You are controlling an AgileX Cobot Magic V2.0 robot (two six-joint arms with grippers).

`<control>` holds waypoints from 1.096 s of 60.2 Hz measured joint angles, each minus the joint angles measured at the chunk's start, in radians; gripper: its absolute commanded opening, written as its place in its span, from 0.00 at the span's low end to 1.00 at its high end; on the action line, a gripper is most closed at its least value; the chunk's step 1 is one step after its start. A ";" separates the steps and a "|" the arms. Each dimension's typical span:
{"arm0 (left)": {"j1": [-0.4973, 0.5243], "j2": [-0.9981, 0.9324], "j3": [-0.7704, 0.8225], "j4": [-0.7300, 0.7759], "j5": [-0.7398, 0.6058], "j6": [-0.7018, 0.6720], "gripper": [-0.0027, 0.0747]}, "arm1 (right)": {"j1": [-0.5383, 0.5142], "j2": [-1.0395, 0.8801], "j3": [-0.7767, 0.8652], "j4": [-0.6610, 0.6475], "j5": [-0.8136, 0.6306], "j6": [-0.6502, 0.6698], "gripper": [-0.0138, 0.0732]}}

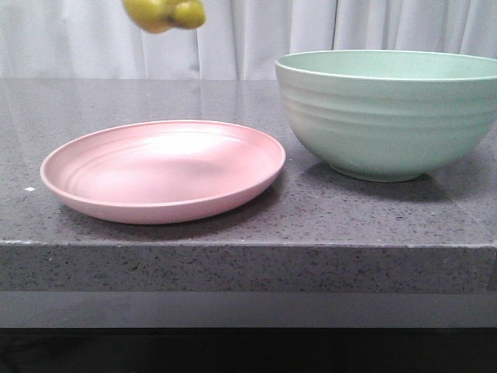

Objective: Transfer banana from pink plate to green bowl

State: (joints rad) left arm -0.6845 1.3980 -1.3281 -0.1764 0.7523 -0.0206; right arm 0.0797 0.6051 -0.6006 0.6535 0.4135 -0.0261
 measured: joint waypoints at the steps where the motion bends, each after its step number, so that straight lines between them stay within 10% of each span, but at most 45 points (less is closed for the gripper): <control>1: -0.010 -0.005 0.000 0.000 0.002 0.000 0.01 | 0.002 0.012 -0.005 0.032 0.000 -0.008 0.90; 27: -0.175 -0.020 0.000 -0.004 0.041 0.002 0.01 | 0.119 0.258 -0.086 0.894 0.091 -0.645 0.90; 45: -0.178 -0.020 0.000 -0.004 0.042 0.003 0.01 | 0.121 0.454 -0.097 1.116 0.277 -0.833 0.88; 66: -0.178 -0.022 0.000 -0.004 0.042 0.005 0.08 | 0.123 0.511 -0.111 1.123 0.346 -0.857 0.30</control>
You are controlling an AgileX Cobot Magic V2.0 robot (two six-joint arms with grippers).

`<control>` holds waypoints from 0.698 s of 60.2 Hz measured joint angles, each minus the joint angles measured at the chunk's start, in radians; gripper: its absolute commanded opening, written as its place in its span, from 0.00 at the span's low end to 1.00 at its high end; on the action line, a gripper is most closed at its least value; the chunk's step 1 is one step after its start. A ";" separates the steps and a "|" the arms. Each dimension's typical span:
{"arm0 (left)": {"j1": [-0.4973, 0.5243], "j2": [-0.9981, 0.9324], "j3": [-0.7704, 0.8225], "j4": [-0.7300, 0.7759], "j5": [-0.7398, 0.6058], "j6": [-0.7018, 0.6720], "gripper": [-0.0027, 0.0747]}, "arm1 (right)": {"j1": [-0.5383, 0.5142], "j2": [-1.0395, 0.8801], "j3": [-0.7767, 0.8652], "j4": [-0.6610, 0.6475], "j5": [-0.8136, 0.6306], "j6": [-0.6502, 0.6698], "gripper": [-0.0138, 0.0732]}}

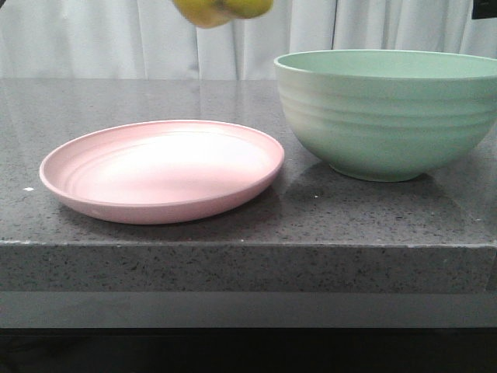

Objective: Transfer banana from pink plate to green bowl

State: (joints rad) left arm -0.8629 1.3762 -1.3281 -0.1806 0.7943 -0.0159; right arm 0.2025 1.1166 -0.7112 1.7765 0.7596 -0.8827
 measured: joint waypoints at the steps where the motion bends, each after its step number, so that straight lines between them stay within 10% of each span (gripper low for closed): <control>1: 0.000 0.000 0.000 0.000 0.000 0.000 0.09 | 0.000 0.000 0.000 0.000 0.000 0.000 0.27; 22: 0.000 0.000 0.000 0.000 -0.004 0.002 0.77 | 0.000 0.006 -0.044 -0.014 -0.031 -0.055 0.25; 42: 0.000 0.000 0.000 0.035 -0.004 0.002 0.79 | 0.000 0.129 -0.386 -0.530 -0.218 -0.110 0.25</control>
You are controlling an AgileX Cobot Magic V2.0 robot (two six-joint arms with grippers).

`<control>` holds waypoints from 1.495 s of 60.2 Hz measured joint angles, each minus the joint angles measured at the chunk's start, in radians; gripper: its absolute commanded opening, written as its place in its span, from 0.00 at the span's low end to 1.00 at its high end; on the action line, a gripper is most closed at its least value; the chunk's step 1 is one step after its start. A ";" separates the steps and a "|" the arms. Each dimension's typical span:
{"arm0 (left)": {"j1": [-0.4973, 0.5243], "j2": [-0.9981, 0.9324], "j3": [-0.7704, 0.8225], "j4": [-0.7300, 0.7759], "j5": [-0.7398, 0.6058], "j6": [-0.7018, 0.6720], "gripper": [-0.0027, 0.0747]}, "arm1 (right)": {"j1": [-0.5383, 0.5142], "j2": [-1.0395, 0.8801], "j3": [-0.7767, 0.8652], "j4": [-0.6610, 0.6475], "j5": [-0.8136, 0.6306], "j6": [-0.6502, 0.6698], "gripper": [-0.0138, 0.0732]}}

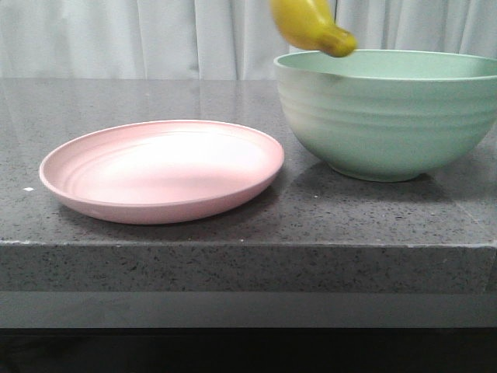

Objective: Transfer banana from pink plate to green bowl

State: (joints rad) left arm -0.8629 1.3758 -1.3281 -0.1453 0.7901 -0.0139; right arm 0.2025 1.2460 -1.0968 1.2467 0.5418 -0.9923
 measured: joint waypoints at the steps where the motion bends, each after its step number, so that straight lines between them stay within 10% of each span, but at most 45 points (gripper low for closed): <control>1: 0.000 0.000 0.000 0.000 0.000 0.000 0.79 | 0.000 0.008 -0.018 -0.020 -0.005 0.000 0.25; 36: 0.000 0.000 0.000 0.002 -0.007 0.000 0.79 | -0.065 0.261 -0.091 -0.286 -0.007 -0.001 0.26; 62: 0.000 0.000 0.000 0.002 -0.011 0.000 0.79 | -0.065 0.264 -0.091 -0.287 -0.007 -0.001 0.74; 79: 0.000 0.000 0.000 0.006 -0.021 0.000 0.78 | -0.067 0.223 -0.091 -0.292 -0.011 -0.001 0.71; 90: 0.000 0.000 0.000 0.052 -0.106 0.000 0.47 | -0.067 0.125 -0.091 -0.293 -0.029 -0.001 0.31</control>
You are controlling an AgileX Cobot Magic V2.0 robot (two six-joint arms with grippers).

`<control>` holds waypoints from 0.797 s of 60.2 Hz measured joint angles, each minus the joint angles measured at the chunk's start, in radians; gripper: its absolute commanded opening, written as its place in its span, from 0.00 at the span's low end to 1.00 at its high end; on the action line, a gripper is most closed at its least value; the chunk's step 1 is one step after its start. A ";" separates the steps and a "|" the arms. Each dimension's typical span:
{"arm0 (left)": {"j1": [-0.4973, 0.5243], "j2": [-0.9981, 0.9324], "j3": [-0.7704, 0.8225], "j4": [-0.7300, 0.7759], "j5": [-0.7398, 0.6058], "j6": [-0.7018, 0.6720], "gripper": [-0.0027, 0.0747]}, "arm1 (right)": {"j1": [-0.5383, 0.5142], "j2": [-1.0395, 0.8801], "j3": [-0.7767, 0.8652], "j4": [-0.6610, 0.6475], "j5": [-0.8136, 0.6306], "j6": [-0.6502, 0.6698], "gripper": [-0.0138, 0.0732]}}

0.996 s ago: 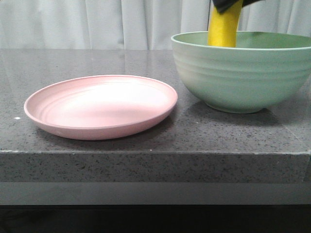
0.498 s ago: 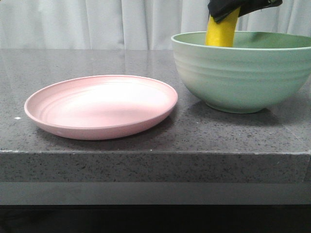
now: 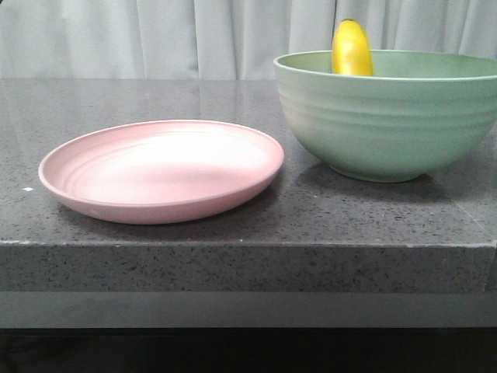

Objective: Transfer banana from pink plate to green bowl

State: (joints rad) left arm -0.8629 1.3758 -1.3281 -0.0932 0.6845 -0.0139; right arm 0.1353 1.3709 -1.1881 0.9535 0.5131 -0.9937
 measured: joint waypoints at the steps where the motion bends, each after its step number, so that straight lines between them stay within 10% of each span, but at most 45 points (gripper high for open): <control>1: 0.000 0.000 0.000 0.010 -0.010 0.000 0.43 | 0.000 -0.012 0.000 0.000 -0.004 0.000 0.27; 10: 0.047 0.000 -0.003 0.093 -0.117 -0.008 0.01 | 0.000 -0.087 0.000 0.004 -0.013 0.022 0.09; 33: 0.490 -0.074 0.011 0.124 -0.209 -0.025 0.01 | 0.000 -0.259 0.012 0.016 -0.013 0.274 0.09; 48: 0.621 -0.392 0.331 0.124 -0.291 -0.025 0.01 | 0.000 -0.517 0.247 0.018 -0.072 0.265 0.09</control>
State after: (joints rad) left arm -0.2418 0.9837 -0.9968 0.0307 0.3937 -0.0393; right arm 0.1353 0.8535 -0.9409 0.9715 0.4411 -0.7290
